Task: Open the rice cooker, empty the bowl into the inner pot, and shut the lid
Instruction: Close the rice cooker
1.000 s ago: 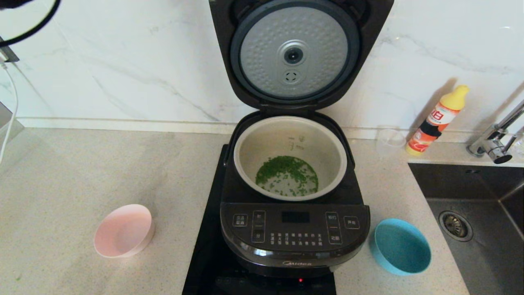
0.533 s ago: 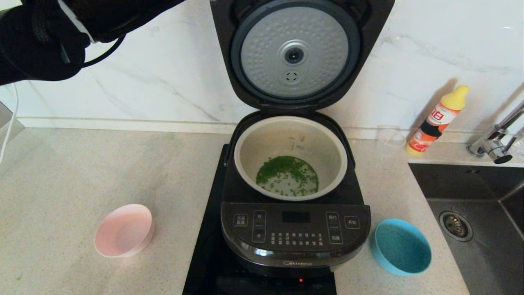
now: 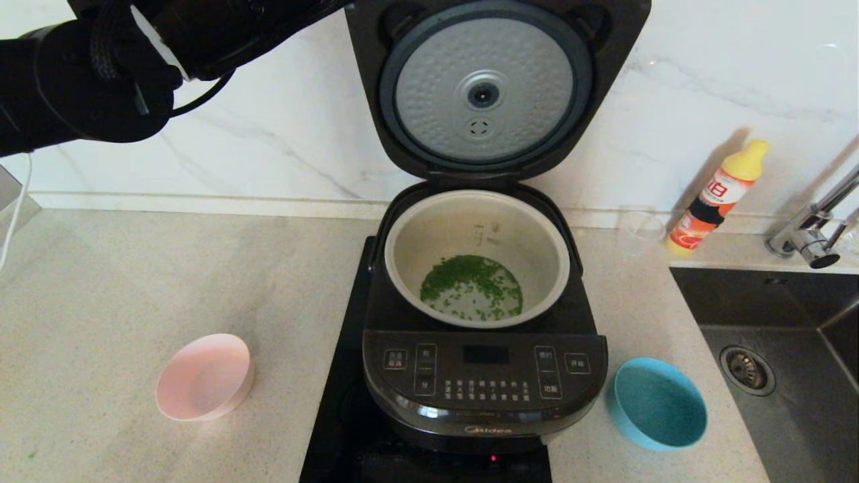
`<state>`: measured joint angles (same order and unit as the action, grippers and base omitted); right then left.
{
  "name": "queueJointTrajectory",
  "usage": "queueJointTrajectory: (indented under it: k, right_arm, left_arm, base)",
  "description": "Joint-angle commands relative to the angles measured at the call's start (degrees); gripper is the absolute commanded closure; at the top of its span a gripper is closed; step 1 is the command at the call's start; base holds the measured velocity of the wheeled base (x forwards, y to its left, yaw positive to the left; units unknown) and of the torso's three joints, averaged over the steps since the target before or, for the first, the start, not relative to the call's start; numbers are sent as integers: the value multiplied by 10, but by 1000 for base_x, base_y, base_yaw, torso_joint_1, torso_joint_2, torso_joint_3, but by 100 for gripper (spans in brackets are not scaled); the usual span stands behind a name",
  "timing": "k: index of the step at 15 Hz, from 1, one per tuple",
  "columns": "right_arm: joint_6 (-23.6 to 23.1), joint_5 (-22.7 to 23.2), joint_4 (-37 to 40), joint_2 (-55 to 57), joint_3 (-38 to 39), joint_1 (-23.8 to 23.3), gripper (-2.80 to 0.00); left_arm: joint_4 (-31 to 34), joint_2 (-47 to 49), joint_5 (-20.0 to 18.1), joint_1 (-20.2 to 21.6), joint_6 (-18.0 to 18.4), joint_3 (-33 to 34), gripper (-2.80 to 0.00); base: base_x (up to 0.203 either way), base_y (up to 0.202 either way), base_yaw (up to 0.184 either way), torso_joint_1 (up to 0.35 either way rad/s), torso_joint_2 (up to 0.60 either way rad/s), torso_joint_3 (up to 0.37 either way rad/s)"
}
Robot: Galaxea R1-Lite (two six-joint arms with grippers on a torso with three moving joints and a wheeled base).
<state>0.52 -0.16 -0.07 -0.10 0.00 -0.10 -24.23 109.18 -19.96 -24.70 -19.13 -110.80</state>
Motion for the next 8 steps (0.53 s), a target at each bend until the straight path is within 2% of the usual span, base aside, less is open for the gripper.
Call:
queueJointTrajectory:
  k: [1, 5, 8]
  right_arm:
    - [0, 0, 0, 1, 0, 0, 0]
    - [0, 0, 0, 1, 0, 0, 0]
    - [0, 0, 0, 1, 0, 0, 0]
  left_arm:
    - [2, 2, -3, -2, -1, 6, 0]
    - [7, -31, -2, -4, 0, 84, 0]
    - [2, -59, -3, -5, 18, 148, 0]
  base:
    - [0, 0, 0, 0, 0, 0]
    - [0, 0, 0, 0, 0, 0]
    - [0, 0, 0, 0, 0, 0]
